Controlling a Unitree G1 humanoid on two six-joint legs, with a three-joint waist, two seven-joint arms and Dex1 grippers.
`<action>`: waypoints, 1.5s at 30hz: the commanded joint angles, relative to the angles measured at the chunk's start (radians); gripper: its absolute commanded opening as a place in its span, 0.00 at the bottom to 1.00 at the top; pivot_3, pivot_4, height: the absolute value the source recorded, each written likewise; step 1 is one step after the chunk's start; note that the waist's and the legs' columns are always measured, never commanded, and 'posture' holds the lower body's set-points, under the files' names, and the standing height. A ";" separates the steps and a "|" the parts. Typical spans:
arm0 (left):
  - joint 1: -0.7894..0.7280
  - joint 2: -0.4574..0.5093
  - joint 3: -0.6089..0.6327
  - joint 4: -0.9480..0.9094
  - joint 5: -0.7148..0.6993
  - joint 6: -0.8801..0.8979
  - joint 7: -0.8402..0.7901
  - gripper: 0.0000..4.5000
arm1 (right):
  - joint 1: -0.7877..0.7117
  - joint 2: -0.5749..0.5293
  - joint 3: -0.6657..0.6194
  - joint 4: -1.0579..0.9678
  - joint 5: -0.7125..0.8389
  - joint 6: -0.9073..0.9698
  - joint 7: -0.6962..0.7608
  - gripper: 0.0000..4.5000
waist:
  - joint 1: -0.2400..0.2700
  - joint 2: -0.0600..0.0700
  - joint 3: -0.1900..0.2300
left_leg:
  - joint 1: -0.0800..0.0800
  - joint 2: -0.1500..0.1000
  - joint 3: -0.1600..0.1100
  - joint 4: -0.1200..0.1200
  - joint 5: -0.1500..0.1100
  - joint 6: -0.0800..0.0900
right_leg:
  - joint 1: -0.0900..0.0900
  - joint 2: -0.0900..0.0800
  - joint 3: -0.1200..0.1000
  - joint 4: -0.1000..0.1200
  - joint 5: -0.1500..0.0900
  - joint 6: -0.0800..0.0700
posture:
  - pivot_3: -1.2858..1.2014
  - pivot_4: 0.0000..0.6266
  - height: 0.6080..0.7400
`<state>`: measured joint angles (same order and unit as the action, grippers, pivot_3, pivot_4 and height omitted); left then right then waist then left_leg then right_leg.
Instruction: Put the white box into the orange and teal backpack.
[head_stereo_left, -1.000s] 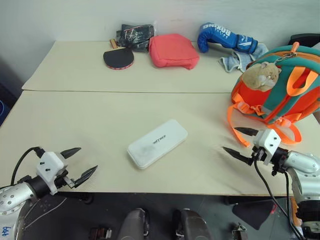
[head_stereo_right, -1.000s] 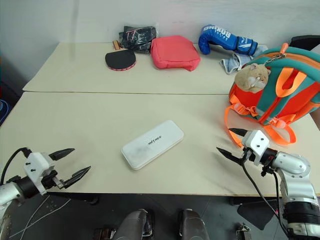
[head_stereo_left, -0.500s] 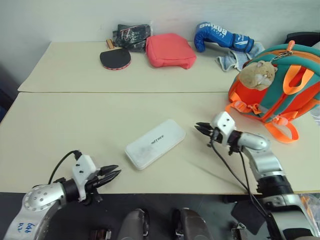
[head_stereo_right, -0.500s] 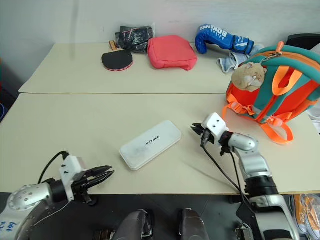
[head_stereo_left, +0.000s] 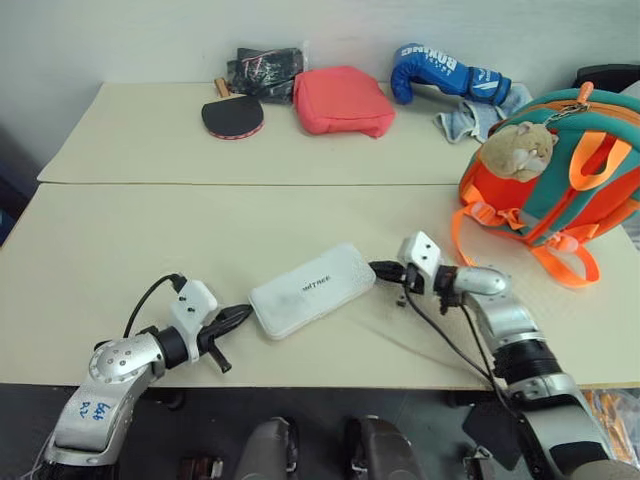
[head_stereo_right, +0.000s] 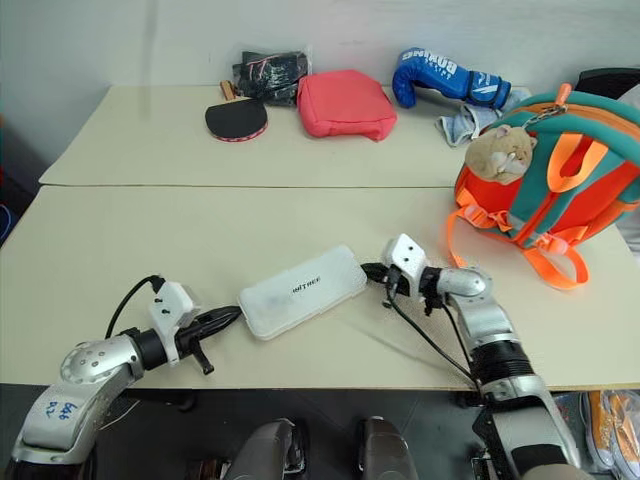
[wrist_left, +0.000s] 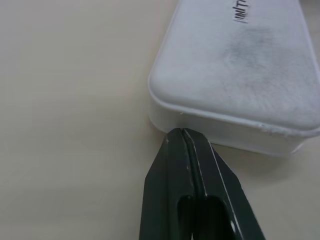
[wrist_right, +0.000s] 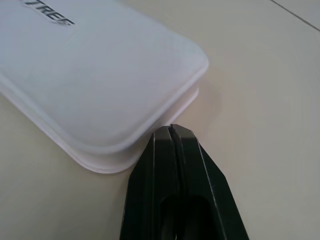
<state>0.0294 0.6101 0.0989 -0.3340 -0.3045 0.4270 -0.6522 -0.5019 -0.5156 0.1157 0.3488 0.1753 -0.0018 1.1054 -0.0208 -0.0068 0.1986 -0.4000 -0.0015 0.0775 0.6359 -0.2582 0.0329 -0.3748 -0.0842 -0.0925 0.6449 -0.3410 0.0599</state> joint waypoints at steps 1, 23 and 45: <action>-0.039 -0.001 -0.032 0.018 0.013 -0.031 -0.024 0.00 | 0.054 -0.032 -0.005 -0.158 0.074 0.047 0.075 0.00 | -0.001 0.000 0.000 | 0.000 0.000 0.000 0.000 0.000 0.000 | 0.000 0.000 0.000 0.000 0.000 0.000 | 0.52 0.24 1.00; -0.479 0.213 0.043 0.496 -0.428 0.966 -0.238 0.83 | 0.270 -0.192 -0.107 -0.383 0.065 0.102 -0.010 0.00 | 0.012 0.000 0.000 | 0.001 0.001 0.000 0.000 0.002 -0.003 | 0.000 0.001 0.000 0.001 0.000 0.000 | 0.52 0.24 1.00; -0.745 -0.079 0.032 0.679 -0.636 1.187 0.000 0.85 | 0.136 -0.096 0.029 -0.233 -0.011 0.011 0.004 0.00 | 0.034 -0.001 0.000 | -0.001 -0.001 -0.001 0.012 0.001 -0.002 | 0.000 0.001 0.006 0.008 0.000 0.000 | 0.52 0.24 1.00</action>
<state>-0.6948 0.5369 0.1183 0.3451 -0.8898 1.6073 -0.6519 -0.3625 -0.6069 0.1517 0.1274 0.1553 0.0225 1.1003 0.0135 -0.0079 0.1983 -0.4020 -0.0028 0.0762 0.6483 -0.2573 0.0310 -0.3753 -0.0832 -0.0868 0.6529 -0.3411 0.0600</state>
